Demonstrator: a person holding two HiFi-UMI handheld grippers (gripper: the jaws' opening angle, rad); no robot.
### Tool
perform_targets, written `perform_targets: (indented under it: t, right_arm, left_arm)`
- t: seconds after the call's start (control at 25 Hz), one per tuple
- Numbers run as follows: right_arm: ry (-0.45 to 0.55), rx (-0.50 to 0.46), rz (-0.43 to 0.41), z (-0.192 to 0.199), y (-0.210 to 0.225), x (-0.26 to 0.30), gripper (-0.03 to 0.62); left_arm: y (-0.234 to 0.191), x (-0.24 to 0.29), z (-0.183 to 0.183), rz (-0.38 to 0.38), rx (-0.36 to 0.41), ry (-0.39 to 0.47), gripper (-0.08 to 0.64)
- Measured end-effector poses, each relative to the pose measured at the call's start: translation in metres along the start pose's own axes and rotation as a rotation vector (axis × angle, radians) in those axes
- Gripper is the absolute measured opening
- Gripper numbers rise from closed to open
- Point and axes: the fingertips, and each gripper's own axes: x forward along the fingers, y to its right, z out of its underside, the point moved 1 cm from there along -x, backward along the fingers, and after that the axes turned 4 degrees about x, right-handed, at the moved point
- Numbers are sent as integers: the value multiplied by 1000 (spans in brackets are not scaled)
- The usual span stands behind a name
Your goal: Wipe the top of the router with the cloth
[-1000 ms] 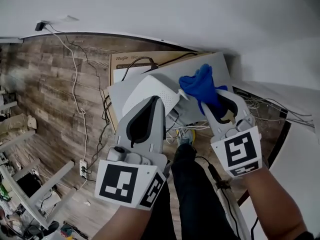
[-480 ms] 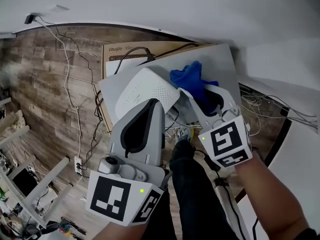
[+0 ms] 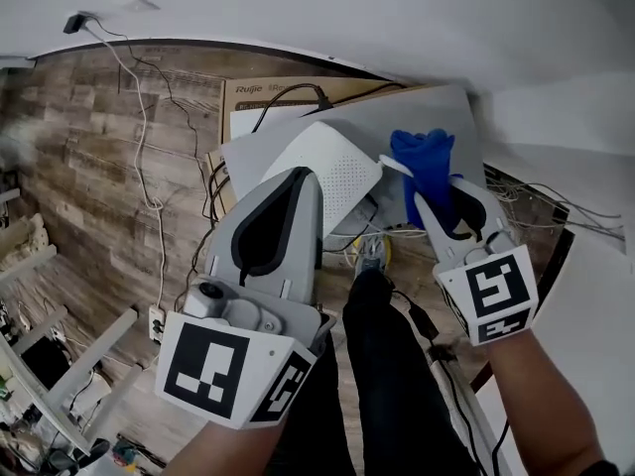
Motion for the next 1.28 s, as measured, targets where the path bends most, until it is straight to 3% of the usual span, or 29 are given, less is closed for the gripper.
perform_targets:
  t: [0.24,0.36,0.56,0.72,1.0,1.28]
  right_arm:
    - [70,71,109,-21,-19,-36,115]
    - [111,63,103,-42,-45,-42,115]
    - [29,-9,-5,-49,-103,-5,115]
    - [19,-116,-94,-56,-133,40,115]
    - [-98,-314,-248,-54,-179,95,115]
    - [-191,-464,-377,-55,-228,116,115]
  left_arm:
    - [-19,-23,-3,43,36,-29,0]
    - [-33,-35,-2,49,56,-45,0]
    - [-64,-53,8,11,44,-60,0]
    - [-89,-65,26,-16,-5,-68,0]
    - [-131,-90,66,-61,-114,-80,0]
    - [-165,-116,68,-116,-176,-34,0]
